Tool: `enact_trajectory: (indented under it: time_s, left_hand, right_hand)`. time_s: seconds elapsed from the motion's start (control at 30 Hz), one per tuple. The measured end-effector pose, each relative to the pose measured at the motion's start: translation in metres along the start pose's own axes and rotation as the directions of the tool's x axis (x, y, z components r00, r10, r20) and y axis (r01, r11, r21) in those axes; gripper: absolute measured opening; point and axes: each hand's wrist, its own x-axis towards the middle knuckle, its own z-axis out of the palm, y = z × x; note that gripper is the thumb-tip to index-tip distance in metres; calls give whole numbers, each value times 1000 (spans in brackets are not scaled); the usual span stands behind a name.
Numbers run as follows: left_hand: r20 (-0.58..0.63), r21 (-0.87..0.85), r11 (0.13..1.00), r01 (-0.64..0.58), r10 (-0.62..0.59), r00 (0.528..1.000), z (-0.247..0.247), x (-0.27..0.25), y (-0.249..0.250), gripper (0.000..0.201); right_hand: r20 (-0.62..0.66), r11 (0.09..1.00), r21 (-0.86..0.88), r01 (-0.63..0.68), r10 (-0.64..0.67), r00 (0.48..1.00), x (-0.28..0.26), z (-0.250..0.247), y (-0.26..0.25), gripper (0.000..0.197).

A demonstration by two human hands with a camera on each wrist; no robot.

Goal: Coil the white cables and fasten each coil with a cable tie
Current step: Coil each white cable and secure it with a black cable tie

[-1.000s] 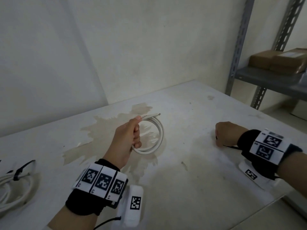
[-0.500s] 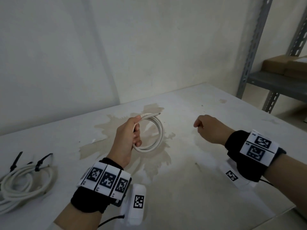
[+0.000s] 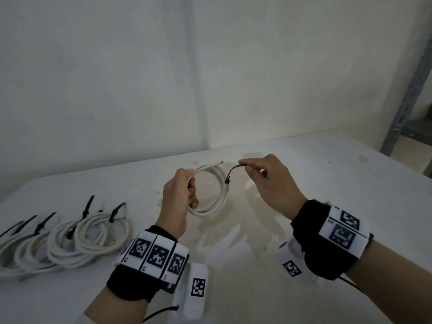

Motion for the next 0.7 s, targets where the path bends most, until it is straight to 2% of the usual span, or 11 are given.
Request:
enact_trajectory:
  time_s: [0.1,0.17,0.37,0.53,0.6,0.7]
  left_hand:
    - [-38,9,1000,-28,28,999,-10,3,1,32]
    - [-62,5,998,-57,57,996,-16,4,1,32]
    - [-120,23,995,-97,100,988,-22,3,-1,32]
    - [-115,73,993,-89,97,989,-23,0,-4,26]
    - [-104,55,994,-91,97,990,-24,0,-3,19]
    - [-60,27,994,-106,108,992,-28,2,-1,23]
  right_hand:
    - [64,997,53,-51,48,997,-6,23,-9,22]
    - [100,992,77,-103,96,990,-10,38,-12,9]
    - [183,933,235,-272,232,955,-14,65,-22,26]
    - [118,884,394,-254,225,967,-10,78,-34,37]
    - [133,850,461,-256,218,967,-12,80,-38,38]
    - [183,789,554,-264,194,964,-17,78,-41,33]
